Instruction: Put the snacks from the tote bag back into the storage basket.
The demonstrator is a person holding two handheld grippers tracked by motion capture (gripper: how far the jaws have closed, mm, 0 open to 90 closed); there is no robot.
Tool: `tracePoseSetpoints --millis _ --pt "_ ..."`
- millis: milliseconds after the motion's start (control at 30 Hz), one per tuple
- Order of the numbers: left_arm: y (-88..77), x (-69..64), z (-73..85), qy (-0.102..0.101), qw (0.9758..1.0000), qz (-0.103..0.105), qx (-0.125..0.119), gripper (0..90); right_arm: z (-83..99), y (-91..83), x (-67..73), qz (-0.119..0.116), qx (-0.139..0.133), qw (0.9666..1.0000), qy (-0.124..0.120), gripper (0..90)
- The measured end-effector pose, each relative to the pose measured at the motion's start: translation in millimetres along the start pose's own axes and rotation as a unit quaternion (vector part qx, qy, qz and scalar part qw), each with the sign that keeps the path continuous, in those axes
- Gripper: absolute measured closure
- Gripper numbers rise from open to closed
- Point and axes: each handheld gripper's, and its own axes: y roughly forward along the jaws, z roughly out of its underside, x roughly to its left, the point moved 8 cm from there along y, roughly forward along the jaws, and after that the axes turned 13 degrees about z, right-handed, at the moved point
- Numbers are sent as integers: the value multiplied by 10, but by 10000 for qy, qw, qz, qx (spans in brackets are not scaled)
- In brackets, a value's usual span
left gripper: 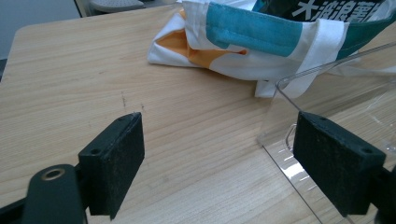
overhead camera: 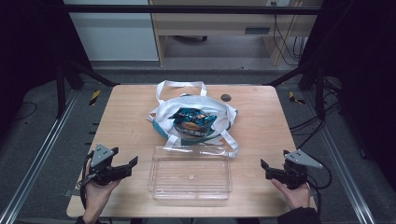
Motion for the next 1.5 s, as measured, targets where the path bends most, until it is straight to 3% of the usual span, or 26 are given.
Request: tracePoseSetpoints --millis 333,933,1300,1500 --pt "-16 -44 -35 -4 9999 69 -156 175 -11 -9 -8 29 -47 10000 12 63" --pt "52 -152 -117 39 9996 194 -218 190 -36 -3 33 -25 -95 9999 -38 62" --pt "134 -245 -263 60 9988 321 -358 202 -39 12 58 -32 -71 9999 -78 60" --pt "161 -319 -374 177 9984 378 -392 204 -47 5 56 -17 -76 10000 -48 58"
